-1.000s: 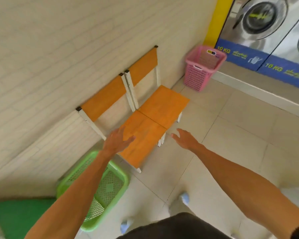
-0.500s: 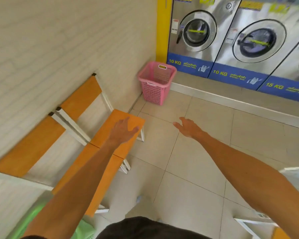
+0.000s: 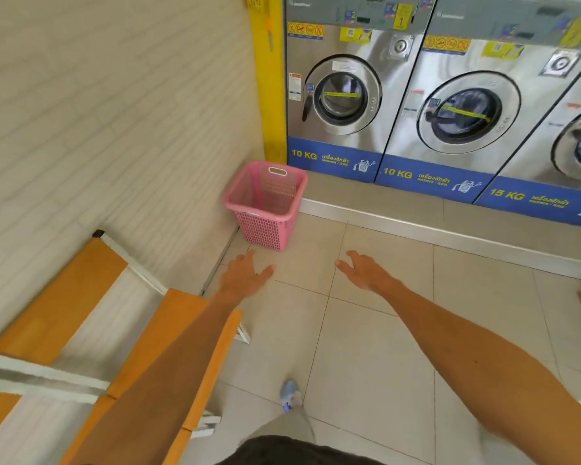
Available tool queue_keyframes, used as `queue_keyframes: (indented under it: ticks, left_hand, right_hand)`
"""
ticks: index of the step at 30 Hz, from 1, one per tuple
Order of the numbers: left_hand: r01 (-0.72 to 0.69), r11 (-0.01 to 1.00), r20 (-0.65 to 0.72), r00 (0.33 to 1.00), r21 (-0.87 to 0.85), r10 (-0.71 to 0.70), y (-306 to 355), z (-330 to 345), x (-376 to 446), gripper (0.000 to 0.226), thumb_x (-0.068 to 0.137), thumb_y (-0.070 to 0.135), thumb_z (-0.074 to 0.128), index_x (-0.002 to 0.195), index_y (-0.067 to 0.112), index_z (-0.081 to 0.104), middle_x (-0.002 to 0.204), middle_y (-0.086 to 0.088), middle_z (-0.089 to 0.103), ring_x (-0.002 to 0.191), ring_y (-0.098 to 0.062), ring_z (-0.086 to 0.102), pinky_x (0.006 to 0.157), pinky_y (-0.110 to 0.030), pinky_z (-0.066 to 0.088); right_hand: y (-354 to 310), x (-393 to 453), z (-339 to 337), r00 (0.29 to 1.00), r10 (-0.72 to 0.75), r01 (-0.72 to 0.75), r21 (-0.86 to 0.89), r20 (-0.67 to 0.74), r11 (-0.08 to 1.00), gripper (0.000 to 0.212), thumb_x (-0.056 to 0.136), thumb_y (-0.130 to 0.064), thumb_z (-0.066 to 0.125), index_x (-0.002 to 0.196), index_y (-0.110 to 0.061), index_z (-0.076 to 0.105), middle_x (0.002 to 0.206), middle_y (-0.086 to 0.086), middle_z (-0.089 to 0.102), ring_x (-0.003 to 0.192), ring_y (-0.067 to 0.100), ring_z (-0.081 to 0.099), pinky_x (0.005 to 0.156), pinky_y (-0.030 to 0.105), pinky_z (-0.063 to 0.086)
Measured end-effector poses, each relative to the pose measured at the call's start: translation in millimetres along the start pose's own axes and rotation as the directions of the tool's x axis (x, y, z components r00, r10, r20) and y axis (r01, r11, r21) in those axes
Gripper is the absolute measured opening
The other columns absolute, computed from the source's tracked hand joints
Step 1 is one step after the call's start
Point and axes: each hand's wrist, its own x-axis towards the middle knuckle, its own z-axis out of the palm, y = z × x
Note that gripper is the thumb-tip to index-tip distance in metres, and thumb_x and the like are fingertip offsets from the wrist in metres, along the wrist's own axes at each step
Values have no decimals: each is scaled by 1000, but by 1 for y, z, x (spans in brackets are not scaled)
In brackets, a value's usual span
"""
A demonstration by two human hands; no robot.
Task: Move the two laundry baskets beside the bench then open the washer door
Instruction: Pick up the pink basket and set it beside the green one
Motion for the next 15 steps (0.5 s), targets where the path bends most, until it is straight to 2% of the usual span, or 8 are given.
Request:
queue_keyframes:
  ticks: [5,9,11,15]
  left_hand:
    - [-42,999,-14,999,-19,42,49,-21,91,68,93,53,56,147,15,37,145,-15,48,132,-36,47,103,-51,45]
    - [-16,999,-18,1000,-33,16,67,-29,160,64,94,51,56,144,14,41,141,-13,52,128,-34,50,99,-45,46]
    - [30,998,-35,999,-47,-32,75,-32,196,69,93,54,56,147,14,39,141,-15,51,128,-34,50,99,-44,45]
    - [123,992,-51,991,-40,-125,94,-35,270,77,93,59,52,153,16,30,148,-17,43,135,-37,45,107,-54,43]
  right_hand:
    - [-3,82,-56,1000,-17,18,33,-15,999,70,103,-56,37,156,-11,30,150,20,45,137,37,45,112,48,39]
    - [-2,156,-98,1000,-19,19,22,-1,1000,69,103,-54,39,155,-11,32,149,21,46,137,37,45,112,47,38]
    - [0,200,-119,999,-34,34,4,-4,999,68,103,-53,40,154,-10,33,148,22,46,137,37,45,112,47,38]
    - [-3,292,-170,996,-87,88,-46,18,995,68,103,-52,40,154,-7,34,146,21,50,139,35,45,112,43,37]
